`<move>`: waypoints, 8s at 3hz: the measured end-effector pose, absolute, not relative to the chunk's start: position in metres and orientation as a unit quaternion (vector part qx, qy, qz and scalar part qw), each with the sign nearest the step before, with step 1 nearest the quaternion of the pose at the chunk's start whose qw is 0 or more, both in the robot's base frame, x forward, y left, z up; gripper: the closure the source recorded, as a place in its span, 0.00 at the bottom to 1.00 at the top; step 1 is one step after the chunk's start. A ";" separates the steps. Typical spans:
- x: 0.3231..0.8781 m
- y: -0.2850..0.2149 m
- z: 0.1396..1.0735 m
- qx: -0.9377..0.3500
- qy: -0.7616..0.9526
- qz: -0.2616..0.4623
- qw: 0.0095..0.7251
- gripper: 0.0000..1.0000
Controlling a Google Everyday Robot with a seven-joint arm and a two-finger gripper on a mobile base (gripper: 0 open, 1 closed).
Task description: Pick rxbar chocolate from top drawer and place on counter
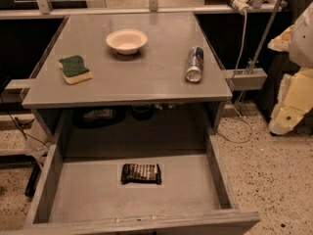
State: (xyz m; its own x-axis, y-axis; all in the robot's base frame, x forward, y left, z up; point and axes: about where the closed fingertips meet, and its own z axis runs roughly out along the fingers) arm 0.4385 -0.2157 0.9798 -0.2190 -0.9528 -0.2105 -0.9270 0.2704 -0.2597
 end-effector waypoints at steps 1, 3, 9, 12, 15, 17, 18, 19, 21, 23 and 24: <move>0.438 -0.216 0.980 -0.603 0.780 -0.039 0.165 0.00; 0.407 -0.155 0.918 -0.606 0.783 0.002 0.144 0.00; 0.420 -0.020 0.772 -0.604 0.776 0.093 0.157 0.00; 0.466 0.032 0.729 -0.605 0.762 0.112 0.203 0.00; 0.484 0.035 0.671 -0.579 0.782 0.113 0.202 0.00; 0.488 0.032 0.641 -0.563 0.792 0.108 0.211 0.00; 0.489 0.030 0.627 -0.557 0.795 0.108 0.216 0.00; 0.488 0.028 0.613 -0.552 0.797 0.115 0.217 0.00; 0.487 0.028 0.601 -0.549 0.798 0.122 0.217 0.19; 0.487 0.028 0.601 -0.549 0.798 0.122 0.217 0.64; 0.487 0.028 0.601 -0.550 0.798 0.122 0.217 0.89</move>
Offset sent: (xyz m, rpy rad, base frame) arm -0.0478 0.0619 -0.0796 0.0250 0.1096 -0.0268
